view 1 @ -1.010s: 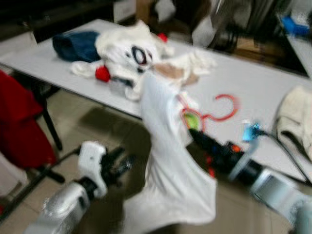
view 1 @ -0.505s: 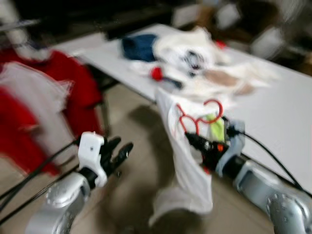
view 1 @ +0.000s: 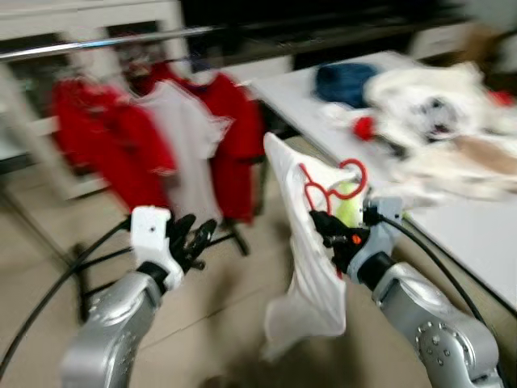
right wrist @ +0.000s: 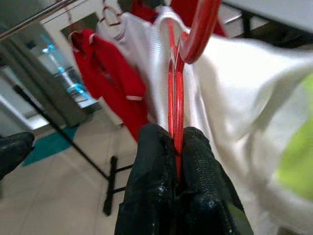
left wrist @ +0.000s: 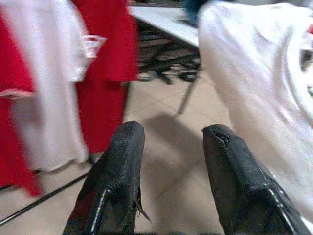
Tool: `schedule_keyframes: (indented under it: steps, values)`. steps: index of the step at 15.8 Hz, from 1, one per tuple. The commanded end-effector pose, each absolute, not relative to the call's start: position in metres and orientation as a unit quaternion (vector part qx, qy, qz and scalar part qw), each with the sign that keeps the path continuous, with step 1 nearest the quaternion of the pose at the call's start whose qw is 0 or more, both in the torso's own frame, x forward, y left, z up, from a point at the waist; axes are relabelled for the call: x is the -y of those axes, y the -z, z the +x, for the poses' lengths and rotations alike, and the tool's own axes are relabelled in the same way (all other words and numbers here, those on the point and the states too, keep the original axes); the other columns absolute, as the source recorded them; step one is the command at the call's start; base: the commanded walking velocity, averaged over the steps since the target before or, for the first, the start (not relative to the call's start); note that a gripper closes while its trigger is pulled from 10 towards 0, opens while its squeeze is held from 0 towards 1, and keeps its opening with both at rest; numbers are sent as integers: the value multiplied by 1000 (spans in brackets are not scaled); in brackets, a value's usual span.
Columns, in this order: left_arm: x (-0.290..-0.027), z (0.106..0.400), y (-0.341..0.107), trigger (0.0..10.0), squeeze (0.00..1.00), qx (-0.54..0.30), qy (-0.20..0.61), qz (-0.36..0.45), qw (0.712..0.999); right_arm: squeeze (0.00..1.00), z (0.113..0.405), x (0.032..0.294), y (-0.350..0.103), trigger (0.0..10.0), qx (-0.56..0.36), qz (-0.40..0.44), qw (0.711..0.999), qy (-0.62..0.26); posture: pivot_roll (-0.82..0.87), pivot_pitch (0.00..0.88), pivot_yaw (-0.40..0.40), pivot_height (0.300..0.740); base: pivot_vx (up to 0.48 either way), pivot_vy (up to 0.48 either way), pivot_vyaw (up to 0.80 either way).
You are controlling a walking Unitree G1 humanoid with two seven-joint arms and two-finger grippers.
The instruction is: Hang hanger
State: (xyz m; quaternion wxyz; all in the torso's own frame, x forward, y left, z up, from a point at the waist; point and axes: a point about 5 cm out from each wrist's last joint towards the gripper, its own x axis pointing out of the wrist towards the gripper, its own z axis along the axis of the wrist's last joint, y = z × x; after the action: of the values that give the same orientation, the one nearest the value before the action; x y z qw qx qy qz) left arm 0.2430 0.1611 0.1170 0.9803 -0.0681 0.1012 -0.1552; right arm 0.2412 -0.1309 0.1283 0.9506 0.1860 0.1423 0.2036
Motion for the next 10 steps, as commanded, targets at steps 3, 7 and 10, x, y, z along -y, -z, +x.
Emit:
schedule_keyframes:
  steps: [3, 7, 10]
  values:
    - [-156, 251, -115, 10000, 0, -110, 136, -61, 983, 0, 244, 133, -125, 10000, -132, 173, 957, -190, -58, 0, -1, 740, 0, 0, 800]
    - [-162, 249, -99, 10000, 0, -179, 103, -46, 977, 0, 251, 136, -123, 10000, -129, 150, 963, -185, -45, 0, -16, 740, 0, 0, 800]
    - [-164, 247, -103, 10000, 0, -161, 126, -50, 978, 0, 260, 140, -125, 10000, -119, 141, 967, -175, -32, 0, -31, 740, 0, 0, 800]
